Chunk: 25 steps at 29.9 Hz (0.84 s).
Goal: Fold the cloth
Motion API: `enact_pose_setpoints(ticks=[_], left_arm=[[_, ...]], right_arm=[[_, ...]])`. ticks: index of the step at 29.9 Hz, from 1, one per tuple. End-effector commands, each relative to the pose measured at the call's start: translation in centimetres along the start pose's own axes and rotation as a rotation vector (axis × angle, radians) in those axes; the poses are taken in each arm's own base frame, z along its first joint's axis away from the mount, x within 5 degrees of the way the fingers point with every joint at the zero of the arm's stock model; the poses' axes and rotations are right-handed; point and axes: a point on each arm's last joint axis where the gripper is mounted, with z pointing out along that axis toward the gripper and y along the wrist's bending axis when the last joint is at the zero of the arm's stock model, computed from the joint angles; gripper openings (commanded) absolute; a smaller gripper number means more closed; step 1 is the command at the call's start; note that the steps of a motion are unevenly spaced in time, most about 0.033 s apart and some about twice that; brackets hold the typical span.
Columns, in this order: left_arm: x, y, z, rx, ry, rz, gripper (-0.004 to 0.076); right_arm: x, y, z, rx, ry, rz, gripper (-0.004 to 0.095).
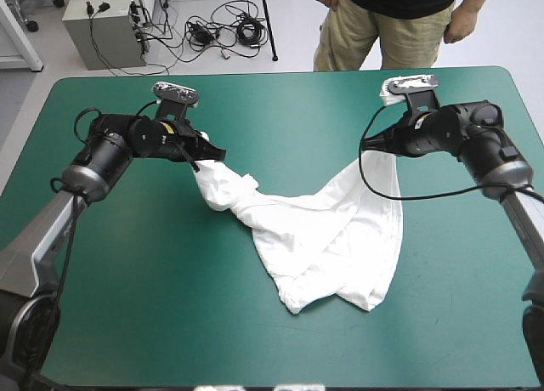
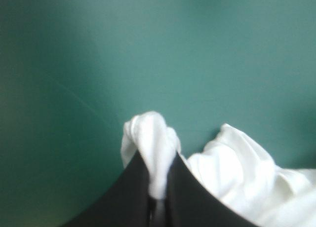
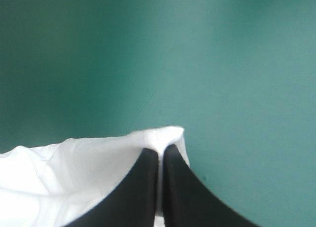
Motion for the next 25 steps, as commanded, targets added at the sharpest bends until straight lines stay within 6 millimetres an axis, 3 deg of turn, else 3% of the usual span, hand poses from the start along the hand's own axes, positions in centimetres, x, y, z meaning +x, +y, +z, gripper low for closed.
enact_pose_setpoints(ticks=[1,10,13,15,18,20,23,25], left_arm=[[-1.8,1.0,0.4,-0.041,-0.133,-0.031,-0.0009],[-1.6,3.1,5.0,-0.074,-0.164,-0.108,-0.0009],[-1.2,3.7,6.0,-0.080,-0.150,-0.162,-0.0005],[-0.9,3.7,6.5,-0.076,-0.127,-0.164,0.0036],[-0.5,3.6,7.0,-0.068,-0.088,-0.163,0.0225],[-0.5,3.6,6.7,-0.073,-0.081,-0.148,0.0403],[-1.1,3.7,5.6,-0.084,-0.051,-0.097,0.0594],[-1.9,3.7,4.2,-0.095,-0.034,-0.071,0.0631]], right_arm=[[-1.6,-0.2,0.9,0.006,-0.108,0.000,-0.0017],[-0.9,-1.0,7.2,0.042,-0.056,0.125,0.0007],[-0.4,-1.1,8.3,0.045,-0.008,0.127,0.0117],[-0.2,-1.1,8.6,0.046,0.004,0.127,0.0254],[-0.5,-1.0,8.6,0.034,-0.014,0.141,0.0471],[-0.8,-1.0,8.2,0.032,-0.011,0.143,0.0543],[-1.9,-1.0,7.0,0.037,0.009,0.125,0.0554],[-2.9,-0.8,5.9,0.034,0.010,0.112,0.0554]])
